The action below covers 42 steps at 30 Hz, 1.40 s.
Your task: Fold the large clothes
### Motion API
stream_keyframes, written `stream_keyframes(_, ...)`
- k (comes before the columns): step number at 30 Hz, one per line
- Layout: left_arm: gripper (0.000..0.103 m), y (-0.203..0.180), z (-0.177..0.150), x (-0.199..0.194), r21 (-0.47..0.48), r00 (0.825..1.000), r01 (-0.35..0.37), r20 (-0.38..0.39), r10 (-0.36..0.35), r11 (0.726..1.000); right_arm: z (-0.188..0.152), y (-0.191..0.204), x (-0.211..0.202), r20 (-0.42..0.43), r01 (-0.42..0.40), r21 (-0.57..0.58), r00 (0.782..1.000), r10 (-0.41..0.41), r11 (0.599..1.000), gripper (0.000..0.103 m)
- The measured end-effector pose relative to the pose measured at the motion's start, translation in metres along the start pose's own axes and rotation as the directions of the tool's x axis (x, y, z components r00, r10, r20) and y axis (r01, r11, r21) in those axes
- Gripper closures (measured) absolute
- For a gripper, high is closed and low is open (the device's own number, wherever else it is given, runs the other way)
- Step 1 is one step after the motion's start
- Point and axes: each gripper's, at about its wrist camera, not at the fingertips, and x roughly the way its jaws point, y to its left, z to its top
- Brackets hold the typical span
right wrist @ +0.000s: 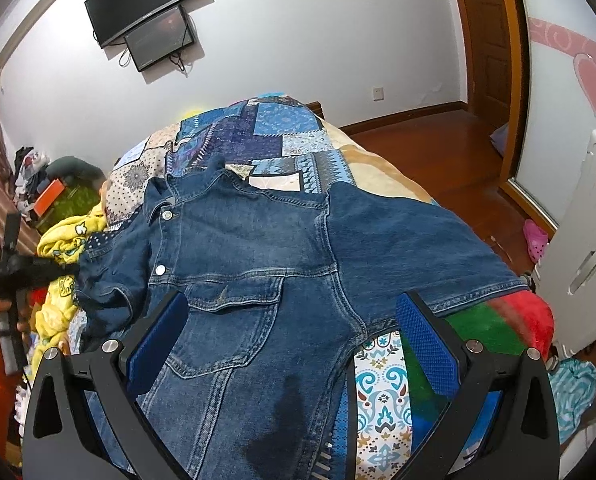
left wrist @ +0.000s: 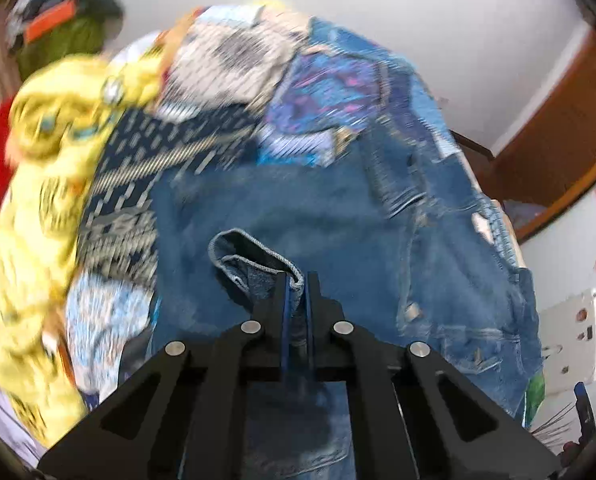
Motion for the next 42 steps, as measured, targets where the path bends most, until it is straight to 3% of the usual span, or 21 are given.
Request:
stream_keyframes(5, 0.099, -0.067, 0.029, -0.025, 0.110, 0.991, 0.095, 0.085, -0.104, 0.989, 0.002, -0.009, -0.003, 0.010, 0.017, 0.014, 1.000, -0.017, 1.000, 0.000)
stream_keyframes(12, 0.099, -0.179, 0.028, -0.040, 0.274, 0.955, 0.246, 0.097, -0.281, 0.930, 0.006, -0.023, -0.009, 0.023, 0.034, 0.041, 0.999, -0.035, 0.999, 0.000)
stream_keyframes(15, 0.100, -0.227, 0.013, -0.021, 0.325, 0.942, 0.308, 0.028, -0.334, 0.894, 0.008, -0.030, -0.015, 0.033, 0.049, 0.040, 0.998, -0.051, 0.998, 0.000)
stream_keyframes(18, 0.100, -0.259, -0.014, 0.010, 0.360, 0.940, 0.332, -0.052, -0.336, 0.872, 0.009, -0.040, -0.019, 0.036, 0.074, 0.045, 0.996, -0.076, 0.996, 0.000)
stream_keyframes(24, 0.100, -0.278, -0.072, 0.080, 0.386, 0.930, 0.347, -0.257, -0.262, 0.855, 0.007, -0.067, -0.022, 0.021, 0.142, 0.068, 0.989, -0.143, 0.988, 0.000)
stream_keyframes(26, 0.099, -0.277, -0.087, 0.091, 0.375, 0.914, 0.365, -0.317, -0.252, 0.852, 0.006, -0.076, -0.020, 0.009, 0.164, 0.077, 0.986, -0.165, 0.983, 0.000)
stream_keyframes(29, 0.094, -0.281, -0.099, 0.089, 0.381, 0.908, 0.365, -0.349, -0.233, 0.849, 0.004, -0.089, -0.012, -0.018, 0.197, 0.092, 0.980, -0.197, 0.976, 0.000)
stream_keyframes(31, 0.088, -0.283, -0.099, 0.077, 0.407, 0.917, 0.356, -0.327, -0.229, 0.841, 0.004, -0.096, -0.007, -0.032, 0.208, 0.091, 0.978, -0.205, 0.974, 0.000)
stream_keyframes(35, 0.041, -0.273, -0.093, 0.034, 0.497, 0.962, 0.271, -0.171, -0.213, 0.825, 0.007, -0.109, 0.002, -0.057, 0.234, 0.077, 0.971, -0.230, 0.969, 0.000)
stream_keyframes(38, 0.032, -0.248, -0.089, 0.006, 0.526, 0.985, 0.165, -0.037, -0.171, 0.834, 0.008, -0.123, 0.010, -0.091, 0.226, 0.083, 0.972, -0.218, 0.971, 0.000)
stream_keyframes(42, 0.024, -0.204, -0.086, -0.007, 0.504, 0.995, 0.055, 0.042, -0.088, 0.862, 0.007, -0.144, 0.027, -0.163, 0.199, 0.116, 0.970, -0.179, 0.973, 0.000)
